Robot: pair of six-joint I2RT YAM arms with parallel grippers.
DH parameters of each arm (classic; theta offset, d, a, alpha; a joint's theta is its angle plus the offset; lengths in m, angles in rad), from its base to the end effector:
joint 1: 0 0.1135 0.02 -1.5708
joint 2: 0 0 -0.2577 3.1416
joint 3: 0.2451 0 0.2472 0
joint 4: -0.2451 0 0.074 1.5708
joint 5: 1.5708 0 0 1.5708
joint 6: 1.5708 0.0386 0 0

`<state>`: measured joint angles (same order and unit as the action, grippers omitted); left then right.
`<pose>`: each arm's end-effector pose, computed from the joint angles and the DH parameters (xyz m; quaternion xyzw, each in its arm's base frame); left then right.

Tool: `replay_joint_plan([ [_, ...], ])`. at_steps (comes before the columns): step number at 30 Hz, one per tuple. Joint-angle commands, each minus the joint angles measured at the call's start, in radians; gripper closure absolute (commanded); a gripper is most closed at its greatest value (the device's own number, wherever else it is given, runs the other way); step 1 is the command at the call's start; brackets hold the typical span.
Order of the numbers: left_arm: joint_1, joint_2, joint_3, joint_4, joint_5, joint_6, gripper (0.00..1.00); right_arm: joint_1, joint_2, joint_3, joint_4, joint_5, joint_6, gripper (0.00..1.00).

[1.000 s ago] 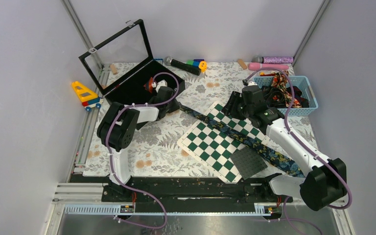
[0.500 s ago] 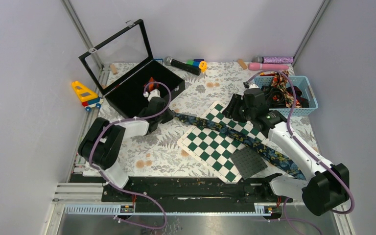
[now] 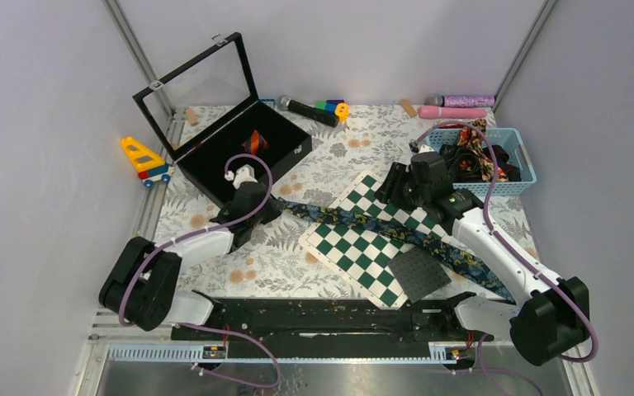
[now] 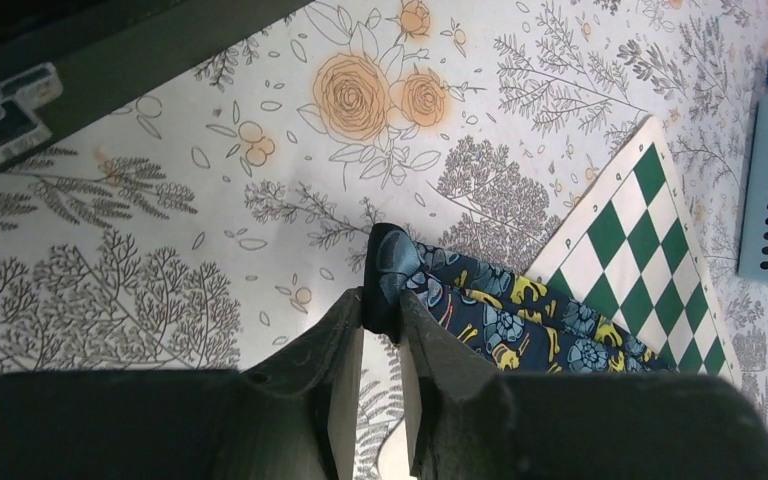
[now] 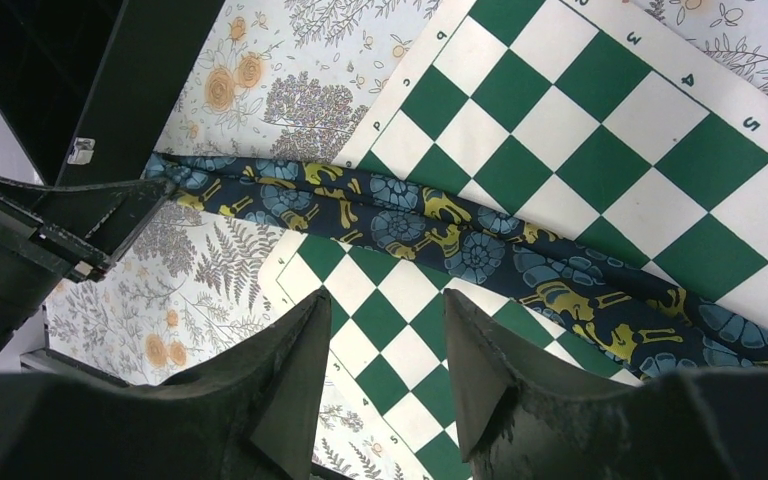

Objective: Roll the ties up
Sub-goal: Move the tie to the center of the board.

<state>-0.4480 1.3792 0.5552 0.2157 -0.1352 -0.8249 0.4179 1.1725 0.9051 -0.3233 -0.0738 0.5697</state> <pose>0.2456 -0.1123 0.1671 -0.1964 0.8629 -0.2263 0.4070 0.2370 0.1084 0.2829 0.0496 0.8805 0.2516 0.3987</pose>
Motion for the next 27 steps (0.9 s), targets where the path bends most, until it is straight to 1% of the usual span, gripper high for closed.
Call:
replay_joint_plan([
  [1, -0.019, -0.094, -0.039, -0.007, -0.031, -0.034, 0.81, -0.005, -0.022, 0.003, -0.012, -0.026, -0.026, 0.48],
  [9, -0.025, -0.294, -0.110, -0.138, -0.050, -0.065, 0.81, -0.005, -0.011, 0.000, -0.017, -0.027, -0.025, 0.48],
  [13, -0.037, -0.387, -0.106, -0.203, -0.032, -0.075, 0.81, -0.006, 0.003, 0.006, -0.018, -0.032, -0.027, 0.48],
  [16, -0.058, -0.418, -0.078, -0.235, -0.040, -0.072, 0.80, -0.005, 0.004, 0.007, -0.024, -0.016, -0.029, 0.48],
  [18, -0.067, -0.410, -0.058, -0.244, -0.044, -0.065, 0.80, -0.005, 0.001, 0.010, -0.057, 0.034, -0.020, 0.47],
  [23, -0.084, -0.372, -0.024, -0.240, -0.052, -0.064, 0.80, -0.007, -0.021, 0.009, -0.228, 0.260, 0.036, 0.44],
  [25, -0.088, -0.362, -0.023, -0.225, -0.058, -0.061, 0.80, -0.014, -0.029, -0.017, -0.258, 0.294, 0.058, 0.45],
  [27, -0.088, -0.352, -0.019, -0.220, -0.059, -0.058, 0.80, -0.024, -0.027, -0.041, -0.281, 0.312, 0.079, 0.48],
])
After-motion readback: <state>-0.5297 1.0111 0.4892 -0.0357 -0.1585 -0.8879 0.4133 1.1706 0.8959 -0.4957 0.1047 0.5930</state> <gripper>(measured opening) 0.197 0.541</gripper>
